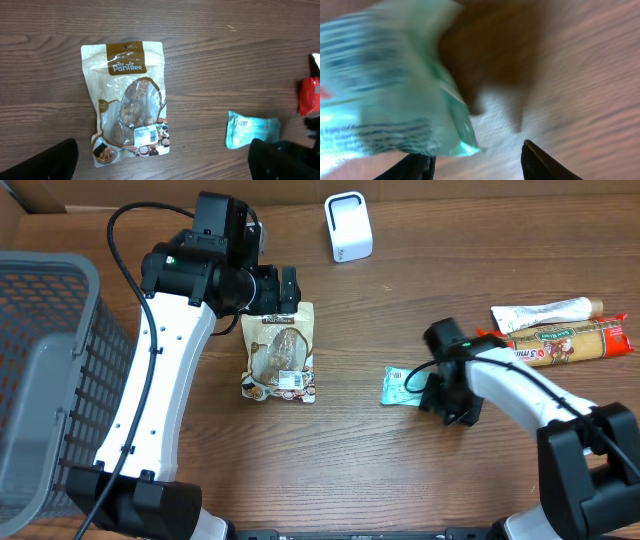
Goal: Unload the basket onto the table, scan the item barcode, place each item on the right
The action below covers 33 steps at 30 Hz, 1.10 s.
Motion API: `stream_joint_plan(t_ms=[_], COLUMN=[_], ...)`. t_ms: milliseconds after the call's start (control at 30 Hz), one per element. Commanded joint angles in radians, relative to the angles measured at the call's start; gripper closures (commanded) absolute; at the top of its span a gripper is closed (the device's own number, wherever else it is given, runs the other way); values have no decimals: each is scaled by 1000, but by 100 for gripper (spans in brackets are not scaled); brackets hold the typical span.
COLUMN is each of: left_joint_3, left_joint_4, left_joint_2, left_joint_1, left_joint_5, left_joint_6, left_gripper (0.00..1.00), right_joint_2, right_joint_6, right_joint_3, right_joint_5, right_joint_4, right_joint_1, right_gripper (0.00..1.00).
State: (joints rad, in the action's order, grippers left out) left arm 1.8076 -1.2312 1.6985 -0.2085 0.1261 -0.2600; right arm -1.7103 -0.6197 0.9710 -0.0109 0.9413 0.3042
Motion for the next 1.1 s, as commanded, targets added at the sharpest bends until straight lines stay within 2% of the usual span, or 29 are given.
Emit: stream_joint_plan(t_ms=[0,167,333,433,533,733,1067], left_joint_3=[5,5,5,5,5,5,5], left_joint_4=[2,2,2,2,2,2,2], left_joint_2=[9,9,9,9,9,9,9], left_joint_1=[3,3,3,3,3,3,3], left_joint_5=[-6,-6,-6,-6,-6,-6,-6], left_joint_6=[-10,-10,-10,-10,-10,-10,-10], left_gripper=[0,0,1,1,0,0,0], right_joint_2=[2,2,3,3,1,-89,-212], right_joint_6=[101,297,511,597,639,759,767], right_joint_3=[-4,34,138,213,228,227,227], right_joint_5=[32,268,471,487,483,483,523], right_joint_4=[-34,-56,12,43,-19,-32,-45], right_joint_1=[-66,-157,-235,-267,-277,-277,-311], right_gripper=[45,41,34,23,16,16,18])
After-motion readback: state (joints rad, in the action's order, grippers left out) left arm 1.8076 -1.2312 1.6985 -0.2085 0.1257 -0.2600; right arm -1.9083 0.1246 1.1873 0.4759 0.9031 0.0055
